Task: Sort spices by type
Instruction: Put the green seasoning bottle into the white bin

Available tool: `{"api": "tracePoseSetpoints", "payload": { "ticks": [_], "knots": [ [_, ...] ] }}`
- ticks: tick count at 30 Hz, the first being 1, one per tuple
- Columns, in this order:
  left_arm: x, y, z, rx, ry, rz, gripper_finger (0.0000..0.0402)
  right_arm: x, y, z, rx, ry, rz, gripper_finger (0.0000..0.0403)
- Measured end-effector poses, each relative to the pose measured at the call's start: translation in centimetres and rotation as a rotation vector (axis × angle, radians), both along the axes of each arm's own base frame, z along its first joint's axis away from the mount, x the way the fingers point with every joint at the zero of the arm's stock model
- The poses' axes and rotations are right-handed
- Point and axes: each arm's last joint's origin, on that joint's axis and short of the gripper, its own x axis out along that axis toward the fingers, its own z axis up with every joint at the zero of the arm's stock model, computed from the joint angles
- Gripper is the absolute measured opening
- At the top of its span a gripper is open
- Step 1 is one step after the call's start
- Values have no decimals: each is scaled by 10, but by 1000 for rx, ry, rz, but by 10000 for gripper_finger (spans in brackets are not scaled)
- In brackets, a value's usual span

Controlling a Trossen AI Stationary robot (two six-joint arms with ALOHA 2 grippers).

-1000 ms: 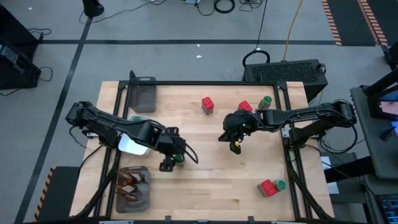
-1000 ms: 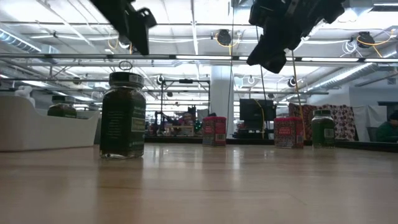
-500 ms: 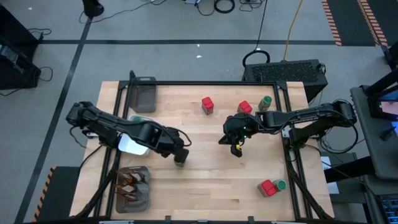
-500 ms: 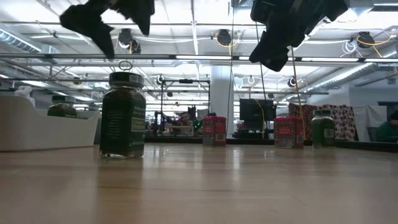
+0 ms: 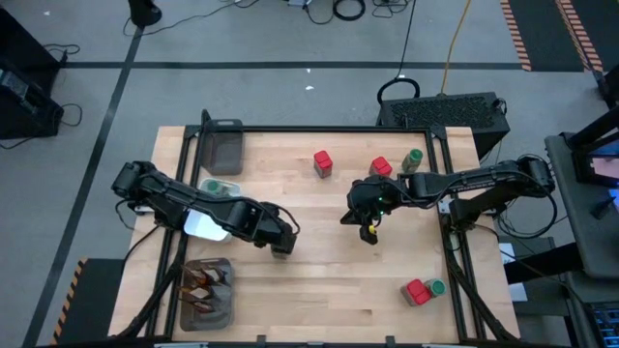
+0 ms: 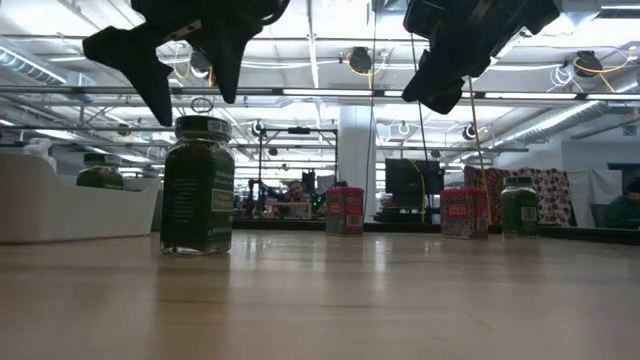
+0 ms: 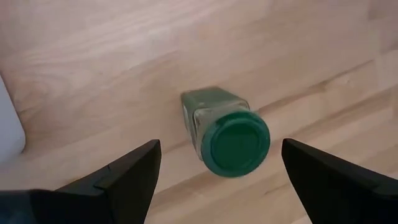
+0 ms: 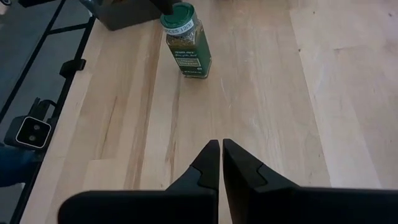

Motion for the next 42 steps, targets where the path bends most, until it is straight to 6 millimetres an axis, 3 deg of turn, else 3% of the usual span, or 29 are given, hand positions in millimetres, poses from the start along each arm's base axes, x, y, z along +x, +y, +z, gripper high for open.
{"api": "tracePoseSetpoints", "payload": {
  "ticks": [9,42],
  "knots": [
    [6,-1,1,11,-62,-29,336,0,0,0,-18,-4,23,0],
    [19,-8,-25,19,8,-85,336,0,0,0,-40,-17,35,0]
  ]
}}
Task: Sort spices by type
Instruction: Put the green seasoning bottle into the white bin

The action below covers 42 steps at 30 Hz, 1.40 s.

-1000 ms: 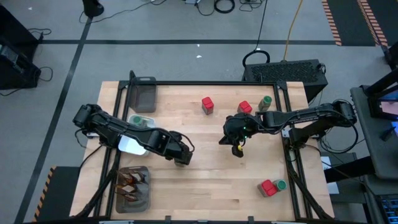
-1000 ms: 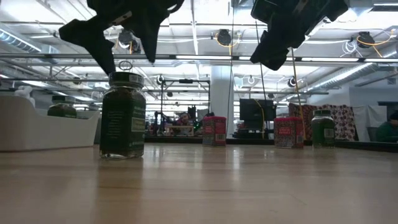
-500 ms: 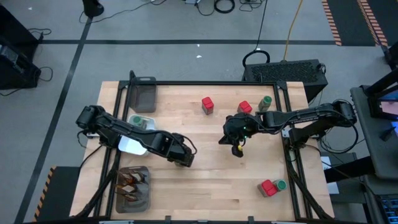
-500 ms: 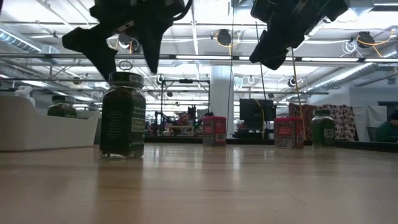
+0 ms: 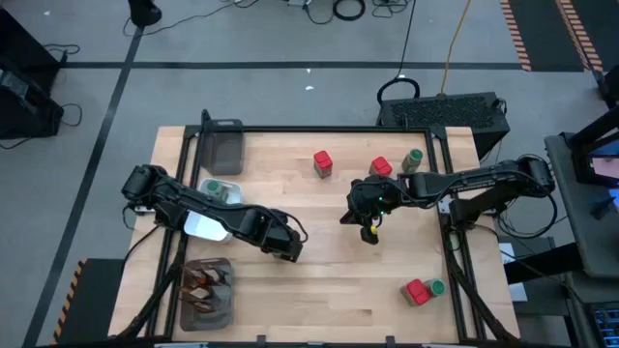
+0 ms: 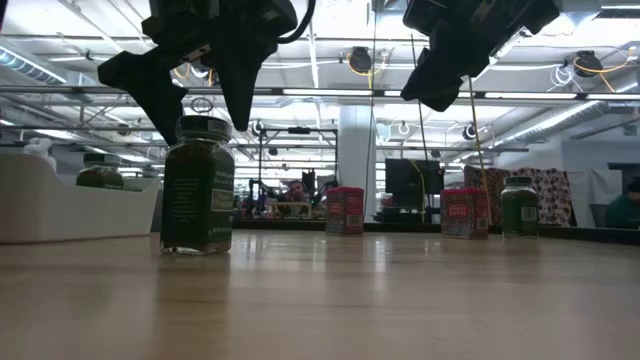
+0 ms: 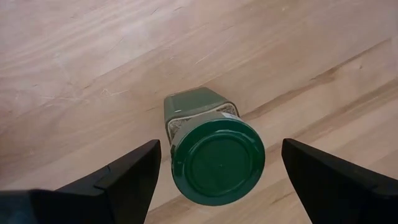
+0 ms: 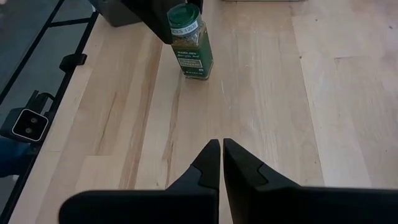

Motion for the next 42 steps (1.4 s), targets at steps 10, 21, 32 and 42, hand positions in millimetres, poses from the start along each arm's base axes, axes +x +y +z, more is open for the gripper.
{"api": "tracePoseSetpoints", "payload": {
  "ticks": [10,21,32,42],
  "knots": [
    [0,0,0,1,2,0,308,0,0,0,0,0,0,0],
    [0,0,0,1,4,1,264,0,0,0,0,0,0,0],
    [0,0,0,2,3,0,213,0,0,0,-5,-1,4,0],
    [-7,3,17,4,-25,-36,211,0,0,0,-13,-3,11,0]
  ]
}}
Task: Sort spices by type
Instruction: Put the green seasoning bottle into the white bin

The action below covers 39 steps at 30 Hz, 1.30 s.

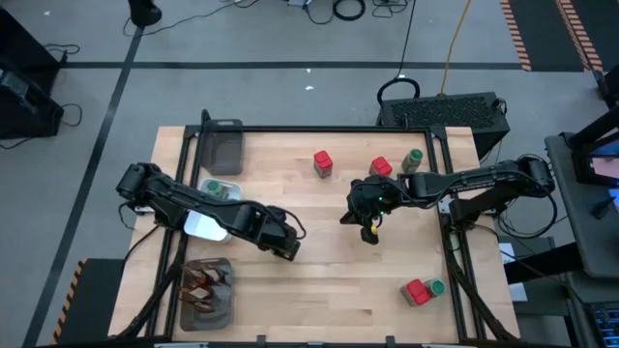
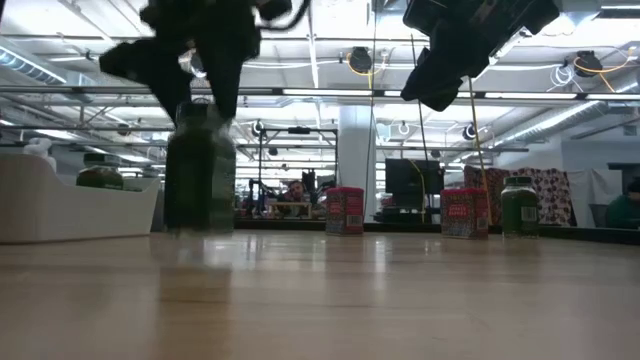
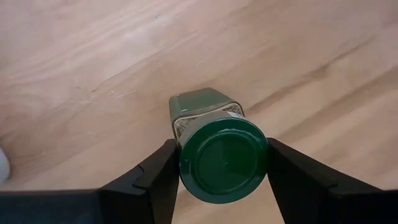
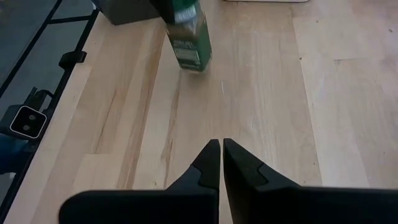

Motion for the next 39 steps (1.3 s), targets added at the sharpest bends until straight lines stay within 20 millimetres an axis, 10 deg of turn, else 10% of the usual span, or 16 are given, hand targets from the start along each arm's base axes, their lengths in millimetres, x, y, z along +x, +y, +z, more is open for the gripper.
{"api": "tracePoseSetpoints", "payload": {
  "ticks": [22,39],
  "knots": [
    [-137,65,111,70,11,112,211,0,0,0,2,0,-2,0],
    [-154,84,68,104,240,103,211,0,0,0,9,3,-7,0]
  ]
}}
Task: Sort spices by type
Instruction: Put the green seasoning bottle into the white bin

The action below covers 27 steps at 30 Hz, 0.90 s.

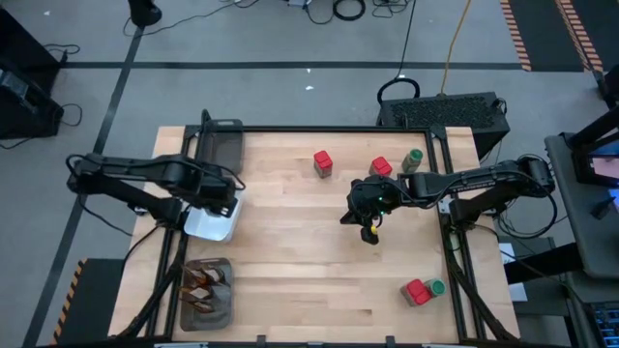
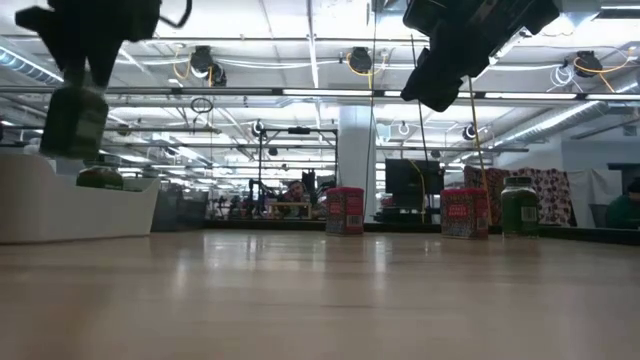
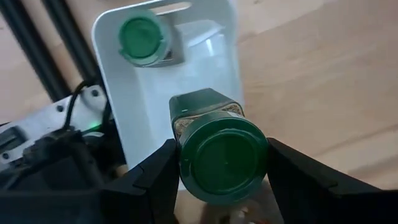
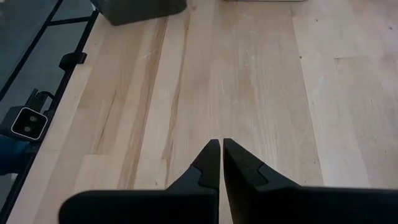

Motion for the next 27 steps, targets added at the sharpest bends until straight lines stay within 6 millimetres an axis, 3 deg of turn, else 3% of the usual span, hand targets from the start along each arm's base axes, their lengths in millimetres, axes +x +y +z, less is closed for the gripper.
{"api": "tracePoseSetpoints", "payload": {
  "ticks": [15,27],
  "knots": [
    [-8,22,-47,-37,153,-36,211,0,0,0,-6,-2,5,0],
    [-16,35,-59,-68,101,-61,217,0,0,0,6,2,-5,0]
  ]
}}
